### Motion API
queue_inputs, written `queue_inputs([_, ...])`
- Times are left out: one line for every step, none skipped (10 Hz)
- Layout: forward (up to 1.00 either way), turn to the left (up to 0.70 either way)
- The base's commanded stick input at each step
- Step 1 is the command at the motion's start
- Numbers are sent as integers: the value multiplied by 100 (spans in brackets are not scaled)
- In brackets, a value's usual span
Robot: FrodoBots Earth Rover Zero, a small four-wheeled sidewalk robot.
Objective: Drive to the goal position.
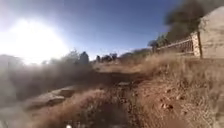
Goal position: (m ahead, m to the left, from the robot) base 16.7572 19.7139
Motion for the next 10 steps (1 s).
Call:
queue_inputs([50,-50])
queue_inputs([50,-50])
queue_inputs([50,-50])
queue_inputs([50,-2])
queue_inputs([50,0])
queue_inputs([50,0])
queue_inputs([50,0])
queue_inputs([50,0])
queue_inputs([50,0])
queue_inputs([50,0])
